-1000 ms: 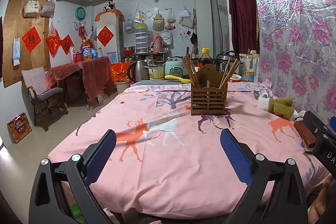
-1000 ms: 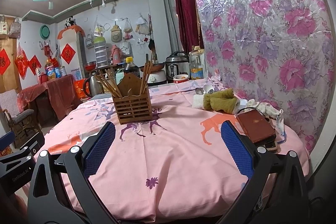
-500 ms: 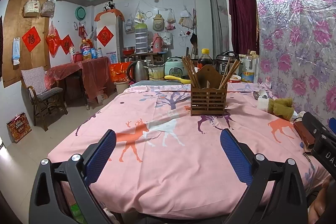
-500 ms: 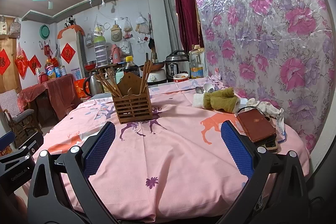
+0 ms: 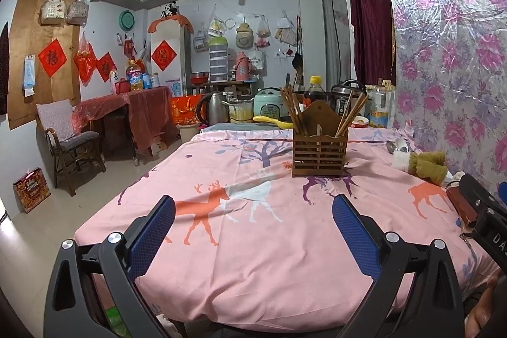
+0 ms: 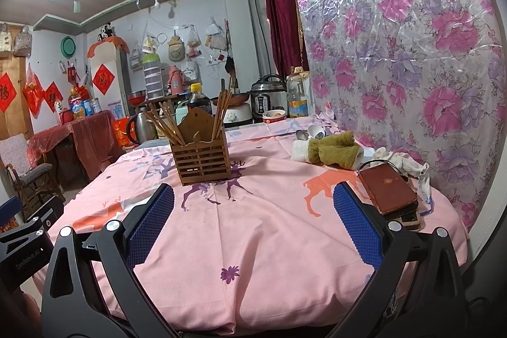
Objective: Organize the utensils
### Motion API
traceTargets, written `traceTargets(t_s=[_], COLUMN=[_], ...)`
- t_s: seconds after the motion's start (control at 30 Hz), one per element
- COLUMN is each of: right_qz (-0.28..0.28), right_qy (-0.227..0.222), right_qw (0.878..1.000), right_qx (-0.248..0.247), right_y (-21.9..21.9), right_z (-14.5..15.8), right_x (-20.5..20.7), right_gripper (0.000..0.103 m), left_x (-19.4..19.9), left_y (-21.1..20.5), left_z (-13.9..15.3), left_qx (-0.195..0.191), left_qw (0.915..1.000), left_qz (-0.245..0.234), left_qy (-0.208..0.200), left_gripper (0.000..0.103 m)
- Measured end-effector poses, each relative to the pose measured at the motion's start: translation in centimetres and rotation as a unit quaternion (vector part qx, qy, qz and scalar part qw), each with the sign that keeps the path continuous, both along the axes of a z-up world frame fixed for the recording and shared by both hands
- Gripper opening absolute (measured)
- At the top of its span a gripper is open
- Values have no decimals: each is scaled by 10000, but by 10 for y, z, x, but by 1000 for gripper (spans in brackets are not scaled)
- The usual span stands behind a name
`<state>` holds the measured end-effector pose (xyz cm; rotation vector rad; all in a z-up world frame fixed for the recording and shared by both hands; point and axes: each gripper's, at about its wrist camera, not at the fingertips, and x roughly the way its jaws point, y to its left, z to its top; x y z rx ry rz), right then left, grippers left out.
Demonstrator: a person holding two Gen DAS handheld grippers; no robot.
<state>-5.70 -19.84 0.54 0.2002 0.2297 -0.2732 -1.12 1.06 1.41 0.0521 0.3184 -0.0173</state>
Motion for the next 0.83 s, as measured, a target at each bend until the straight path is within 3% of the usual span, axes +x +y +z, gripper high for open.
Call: traceTargets(t_s=[0.83], right_qz=[-4], right_qy=[13], right_qw=[10000], right_qx=[5], right_y=[1], right_z=[1], right_x=[0], right_gripper=[97], left_x=[10], left_y=[10], left_z=[0], left_qx=[-219], left_qw=[9995], left_qz=[87], left_qy=[230], left_gripper=[97])
